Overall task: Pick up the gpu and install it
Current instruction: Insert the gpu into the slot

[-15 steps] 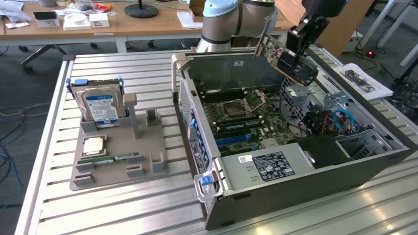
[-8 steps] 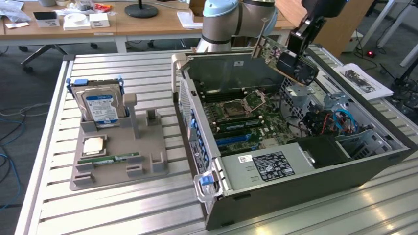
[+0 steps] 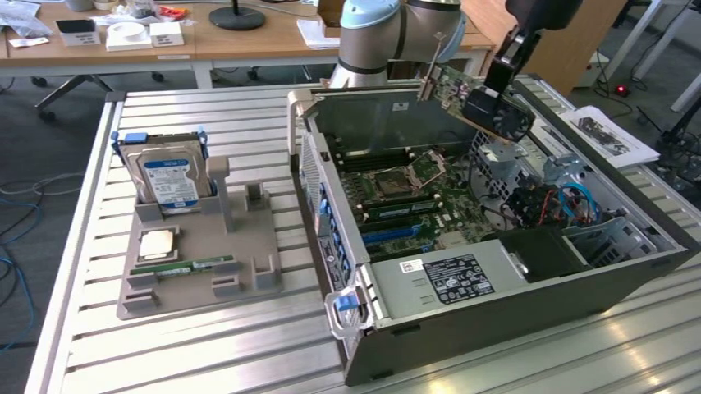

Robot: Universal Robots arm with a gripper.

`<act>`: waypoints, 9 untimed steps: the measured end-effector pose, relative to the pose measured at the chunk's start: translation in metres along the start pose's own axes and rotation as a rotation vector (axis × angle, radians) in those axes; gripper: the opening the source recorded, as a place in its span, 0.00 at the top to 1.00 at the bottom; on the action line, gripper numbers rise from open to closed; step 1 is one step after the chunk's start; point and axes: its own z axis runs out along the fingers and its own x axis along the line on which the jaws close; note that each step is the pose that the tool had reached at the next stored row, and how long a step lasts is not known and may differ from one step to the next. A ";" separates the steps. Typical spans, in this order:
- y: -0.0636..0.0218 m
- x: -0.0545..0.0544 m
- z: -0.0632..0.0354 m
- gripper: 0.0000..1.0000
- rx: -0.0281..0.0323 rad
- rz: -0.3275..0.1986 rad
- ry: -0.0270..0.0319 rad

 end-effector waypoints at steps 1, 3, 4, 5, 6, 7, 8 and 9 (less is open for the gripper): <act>0.0000 0.000 0.0001 0.73 -0.0003 -0.015 0.0010; 0.0000 0.000 0.0003 0.73 -0.0009 -0.044 0.0033; 0.0000 0.000 0.0004 0.73 -0.0012 -0.058 0.0043; 0.0000 0.000 0.0005 0.73 -0.0016 -0.074 0.0053; 0.0000 0.000 0.0005 0.73 -0.0019 -0.088 0.0064; 0.0000 0.000 0.0006 0.73 -0.0023 -0.102 0.0075; 0.0000 0.000 0.0007 0.73 -0.0025 -0.116 0.0085; -0.0001 0.000 0.0007 0.73 -0.0028 -0.130 0.0095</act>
